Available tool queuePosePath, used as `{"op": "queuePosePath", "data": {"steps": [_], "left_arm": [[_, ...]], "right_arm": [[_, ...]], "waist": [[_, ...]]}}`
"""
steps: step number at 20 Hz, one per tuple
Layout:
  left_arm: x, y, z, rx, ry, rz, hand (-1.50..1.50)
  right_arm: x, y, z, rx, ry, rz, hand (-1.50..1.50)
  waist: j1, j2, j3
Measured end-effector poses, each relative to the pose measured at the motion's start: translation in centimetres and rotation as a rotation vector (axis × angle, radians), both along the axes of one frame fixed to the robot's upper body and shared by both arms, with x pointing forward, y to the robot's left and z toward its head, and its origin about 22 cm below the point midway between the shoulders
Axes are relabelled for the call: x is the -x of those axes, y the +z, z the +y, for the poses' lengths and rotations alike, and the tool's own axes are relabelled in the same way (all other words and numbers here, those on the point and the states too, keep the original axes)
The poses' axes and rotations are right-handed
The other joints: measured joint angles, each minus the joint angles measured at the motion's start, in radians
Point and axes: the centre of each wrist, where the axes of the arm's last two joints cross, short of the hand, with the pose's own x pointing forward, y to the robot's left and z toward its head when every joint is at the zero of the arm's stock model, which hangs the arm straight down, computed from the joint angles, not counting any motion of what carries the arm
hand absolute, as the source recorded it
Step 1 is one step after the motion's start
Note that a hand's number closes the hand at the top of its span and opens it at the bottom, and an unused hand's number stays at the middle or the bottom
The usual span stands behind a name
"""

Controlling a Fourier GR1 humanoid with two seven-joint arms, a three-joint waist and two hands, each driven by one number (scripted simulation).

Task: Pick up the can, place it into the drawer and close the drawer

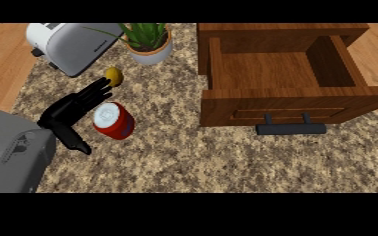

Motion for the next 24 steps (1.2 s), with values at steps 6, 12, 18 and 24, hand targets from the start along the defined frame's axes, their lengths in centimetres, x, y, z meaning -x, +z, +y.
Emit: {"op": "queuePosePath", "data": {"steps": [6,12,18,24], "left_arm": [[0.6,-2.2,0.3,-0.045,0.028,0.042,-1.50],[1.1,-3.8,-0.1,-0.052,0.038,0.078,-1.50],[1.3,-5.0,-1.3,-0.044,0.035,0.103,-1.50],[0.7,-5.2,-2.6,0.005,0.036,0.133,1.50]], "right_arm": [[-0.2,-0.1,0.1,0.000,-0.002,-0.001,-1.50],[0.5,0.1,0.1,-0.004,0.009,-0.006,-1.50],[0.6,0.6,0.1,-0.002,0.013,-0.004,-1.50],[1.1,0.6,0.0,-0.009,0.016,0.000,-1.50]], "waist": [[-0.003,0.002,0.000],[-0.011,0.004,-0.001],[-0.013,0.005,-0.001],[-0.013,0.005,-0.001]]}}
